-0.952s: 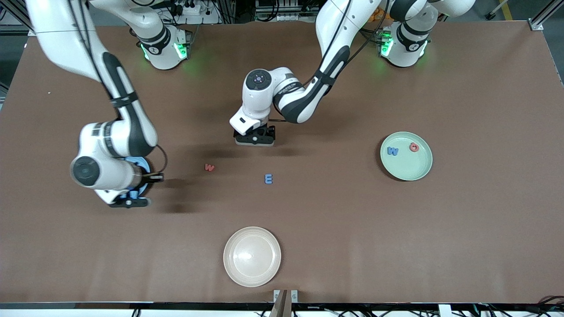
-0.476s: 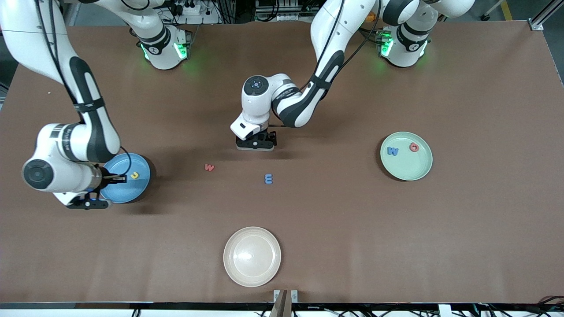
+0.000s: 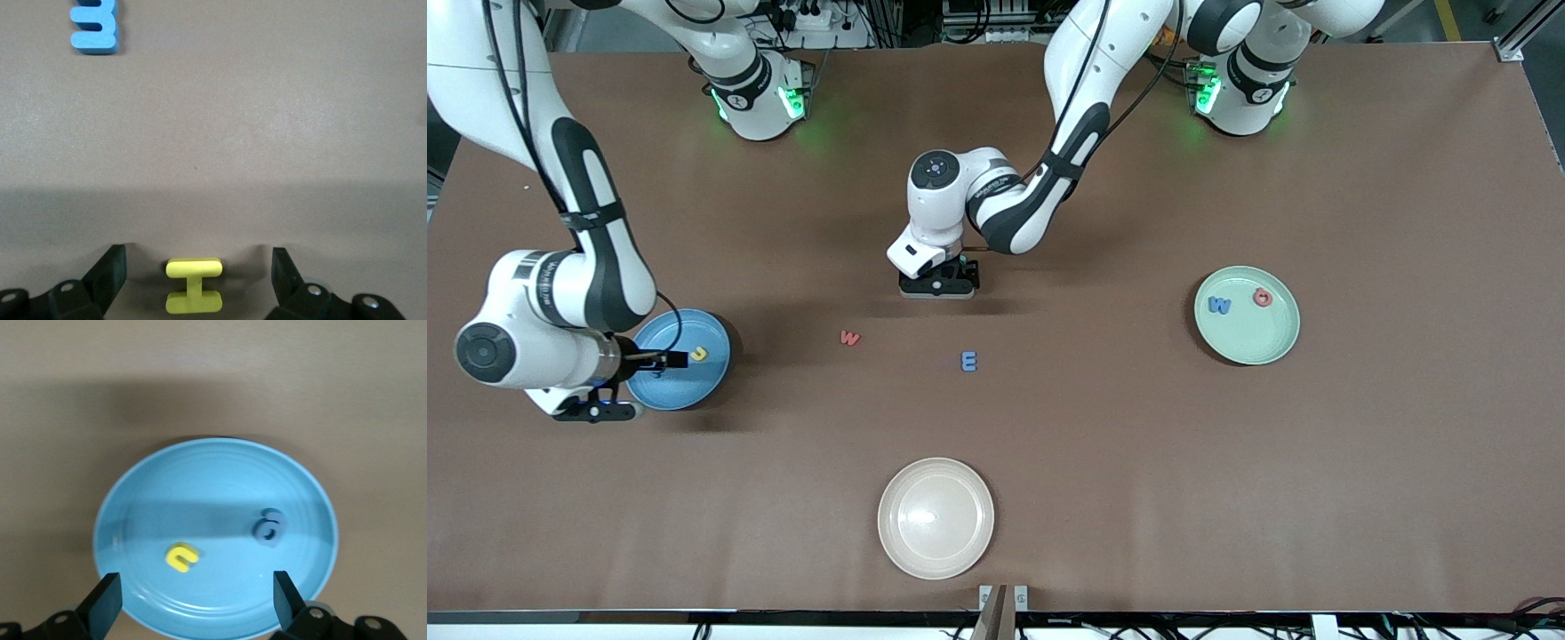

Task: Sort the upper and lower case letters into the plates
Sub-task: 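Place the blue a on the blue plate while the left gripper lowers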

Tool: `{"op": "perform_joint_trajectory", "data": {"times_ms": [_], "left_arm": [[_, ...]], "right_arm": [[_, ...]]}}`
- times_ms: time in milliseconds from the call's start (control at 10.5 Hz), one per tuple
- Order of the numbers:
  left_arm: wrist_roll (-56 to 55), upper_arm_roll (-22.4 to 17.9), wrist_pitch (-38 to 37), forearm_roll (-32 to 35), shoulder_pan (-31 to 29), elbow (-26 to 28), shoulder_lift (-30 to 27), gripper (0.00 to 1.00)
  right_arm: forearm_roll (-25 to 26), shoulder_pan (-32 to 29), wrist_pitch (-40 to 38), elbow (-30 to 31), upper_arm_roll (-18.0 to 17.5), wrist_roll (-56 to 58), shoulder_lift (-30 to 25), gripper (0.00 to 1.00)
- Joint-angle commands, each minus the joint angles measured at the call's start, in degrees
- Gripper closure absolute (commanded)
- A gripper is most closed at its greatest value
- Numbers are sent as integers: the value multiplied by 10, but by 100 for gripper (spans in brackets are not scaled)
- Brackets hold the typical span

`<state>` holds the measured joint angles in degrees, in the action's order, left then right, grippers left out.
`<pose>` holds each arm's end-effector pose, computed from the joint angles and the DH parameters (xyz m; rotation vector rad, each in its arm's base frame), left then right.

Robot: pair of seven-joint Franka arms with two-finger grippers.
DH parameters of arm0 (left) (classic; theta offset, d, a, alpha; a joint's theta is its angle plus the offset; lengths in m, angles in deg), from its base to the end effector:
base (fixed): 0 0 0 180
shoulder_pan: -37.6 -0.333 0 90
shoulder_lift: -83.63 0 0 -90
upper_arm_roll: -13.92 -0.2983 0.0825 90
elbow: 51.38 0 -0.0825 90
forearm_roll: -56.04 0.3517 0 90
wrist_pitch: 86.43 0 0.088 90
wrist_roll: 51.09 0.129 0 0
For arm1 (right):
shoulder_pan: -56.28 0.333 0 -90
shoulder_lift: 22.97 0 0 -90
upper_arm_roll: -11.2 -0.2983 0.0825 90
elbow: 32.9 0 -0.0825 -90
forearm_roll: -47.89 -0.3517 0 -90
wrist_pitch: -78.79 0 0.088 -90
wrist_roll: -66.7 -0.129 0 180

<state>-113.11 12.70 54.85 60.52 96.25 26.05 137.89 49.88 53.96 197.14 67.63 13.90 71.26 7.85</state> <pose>0.3835 -0.6048 0.1556 3.0247 0.0195 0.2200 0.5966 -0.0534 0.2314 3.0868 0.0245 -0.3568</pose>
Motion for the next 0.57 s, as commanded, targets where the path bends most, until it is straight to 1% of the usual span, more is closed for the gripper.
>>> {"op": "perform_joint_trajectory", "data": {"times_ms": [0,95,190,381,476], "left_arm": [[-24,-9,-13,18,11,-13,8,14],[-24,-9,-13,18,11,-12,9,26],[-24,-8,-13,18,11,-12,9,36],[-24,-9,-13,18,11,-13,9,42],[-24,-8,-13,18,11,-12,9,43]], "right_arm": [[-32,10,-13,-16,-1,-2,7,0],[-59,10,-18,-16,-1,-9,7,0],[-78,17,-37,-16,-1,-11,7,0],[-89,48,-60,-15,-1,-16,1,0],[-92,55,-61,-15,-2,-9,-1,0]]}}
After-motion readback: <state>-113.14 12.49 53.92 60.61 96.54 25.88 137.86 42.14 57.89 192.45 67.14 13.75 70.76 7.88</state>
